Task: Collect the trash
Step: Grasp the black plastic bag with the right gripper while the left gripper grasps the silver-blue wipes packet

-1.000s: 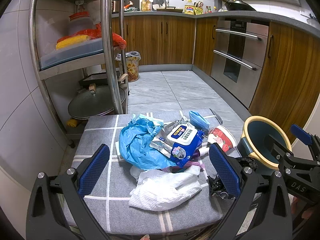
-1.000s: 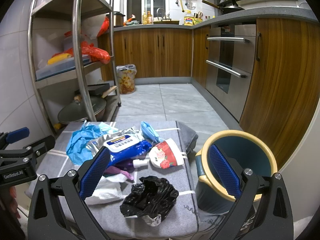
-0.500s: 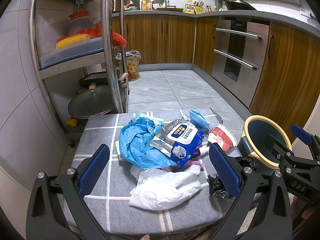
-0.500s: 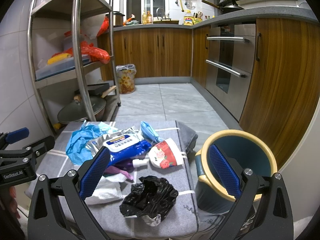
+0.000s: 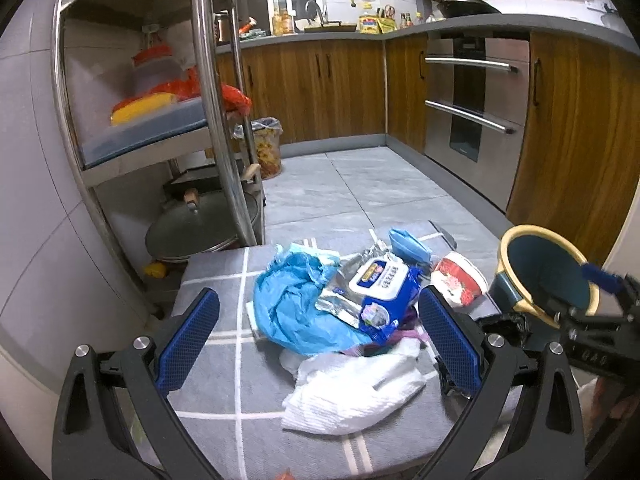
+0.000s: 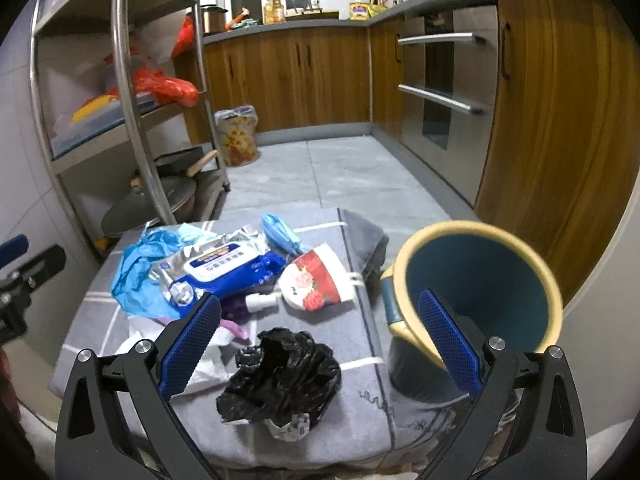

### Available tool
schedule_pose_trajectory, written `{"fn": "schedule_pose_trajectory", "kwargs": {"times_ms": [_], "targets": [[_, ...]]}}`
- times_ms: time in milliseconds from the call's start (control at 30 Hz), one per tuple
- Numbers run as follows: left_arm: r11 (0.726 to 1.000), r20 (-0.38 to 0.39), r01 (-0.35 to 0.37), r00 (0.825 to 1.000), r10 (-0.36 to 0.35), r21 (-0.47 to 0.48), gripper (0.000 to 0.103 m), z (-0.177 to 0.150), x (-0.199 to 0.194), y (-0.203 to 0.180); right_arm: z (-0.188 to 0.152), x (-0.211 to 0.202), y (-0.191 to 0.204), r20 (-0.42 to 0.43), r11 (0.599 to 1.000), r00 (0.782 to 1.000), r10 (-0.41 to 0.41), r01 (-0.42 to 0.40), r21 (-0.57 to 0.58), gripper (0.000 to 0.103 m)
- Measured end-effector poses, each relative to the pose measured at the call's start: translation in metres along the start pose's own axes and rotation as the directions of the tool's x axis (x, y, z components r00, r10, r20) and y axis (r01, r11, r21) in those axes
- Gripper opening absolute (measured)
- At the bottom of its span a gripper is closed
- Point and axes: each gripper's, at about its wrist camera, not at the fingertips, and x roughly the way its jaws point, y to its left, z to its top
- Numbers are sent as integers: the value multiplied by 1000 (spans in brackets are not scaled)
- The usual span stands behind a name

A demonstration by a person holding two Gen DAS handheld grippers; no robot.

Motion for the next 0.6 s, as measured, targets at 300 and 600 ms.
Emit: {"fn": "schedule_pose_trajectory", "kwargs": {"times_ms": [300,600], "targets": [[998,-59,-57,997,54,-41,98,-1,43,10,-16,24,5,-99,1000,995,11,-13,-21,98],[997,-120,-12,993,3,-77,97,1,100,6,-23,54,5,-189,999,981,46,-44,17,84]]}}
